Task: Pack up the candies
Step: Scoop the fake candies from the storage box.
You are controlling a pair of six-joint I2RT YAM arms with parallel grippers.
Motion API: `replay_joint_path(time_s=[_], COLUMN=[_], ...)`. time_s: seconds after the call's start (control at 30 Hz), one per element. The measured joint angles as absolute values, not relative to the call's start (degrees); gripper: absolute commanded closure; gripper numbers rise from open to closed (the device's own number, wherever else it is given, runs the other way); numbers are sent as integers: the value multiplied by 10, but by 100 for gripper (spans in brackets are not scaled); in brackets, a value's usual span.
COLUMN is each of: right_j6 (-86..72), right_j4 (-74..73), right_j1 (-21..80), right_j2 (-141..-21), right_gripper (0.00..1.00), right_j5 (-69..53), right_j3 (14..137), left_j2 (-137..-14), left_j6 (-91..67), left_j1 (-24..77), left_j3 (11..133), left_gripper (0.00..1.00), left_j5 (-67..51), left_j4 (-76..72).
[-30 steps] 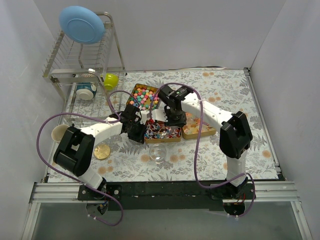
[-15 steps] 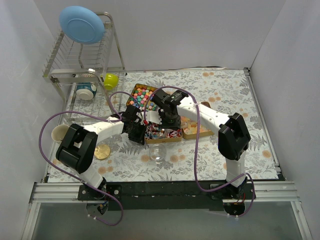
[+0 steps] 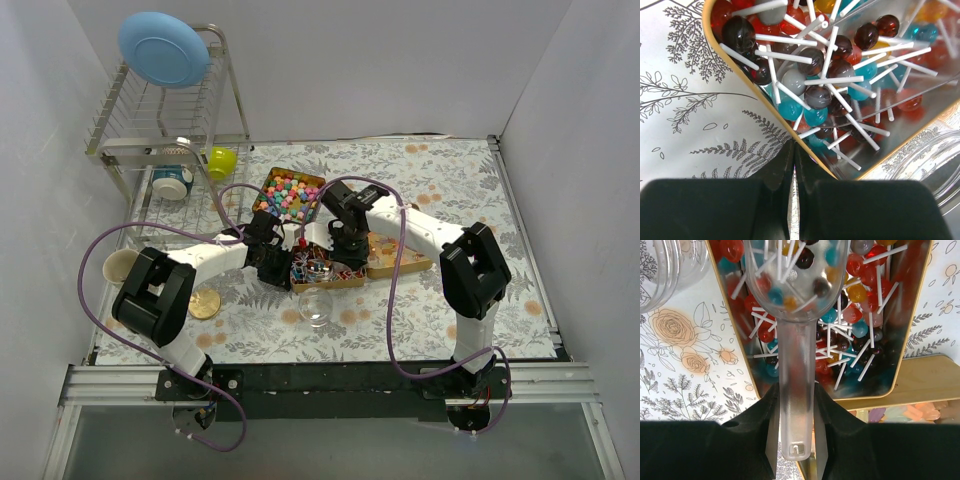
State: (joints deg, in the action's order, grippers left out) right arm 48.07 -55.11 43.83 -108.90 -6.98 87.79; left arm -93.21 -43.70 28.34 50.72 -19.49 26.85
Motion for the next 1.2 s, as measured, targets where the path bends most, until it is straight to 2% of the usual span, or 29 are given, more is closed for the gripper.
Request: replay_joint_path(time_s=[0.03,0.07,0.27,0.7,0.83,0.9,0.93,1.2], right_j6=[481,481,472,452,449,444,442,441], right_j4=[-551,-551,-551,-550,-544,-541,-540,-537], right_j1=[438,437,433,424,424,422,421,400], right_j2=[-1089,-1089,-1089,-1114,-1118,-1118,-1118,-1118], right_gripper=[59,56,51,52,81,90,98,99], right_j5=[-72,-73,-103,-137,-136,-135,-136,-160], right_j3=[878,878,876,876,876,877,877,877], left_j2=[-932,-932,-932,-931,-931,-931,-931,-931], left_j6=[-437,-437,-437,-435,-435,-435,-435,-435], left_j1=[283,283,283,282,282,282,282,276], left_j3=[507,507,506,504,503,503,503,503], left_gripper=[100,100,100,100,100,100,100,100], left_j5=[-195,-195,-196,-199,-199,-199,-199,-202], left_j4=[269,269,267,264,263,263,263,263])
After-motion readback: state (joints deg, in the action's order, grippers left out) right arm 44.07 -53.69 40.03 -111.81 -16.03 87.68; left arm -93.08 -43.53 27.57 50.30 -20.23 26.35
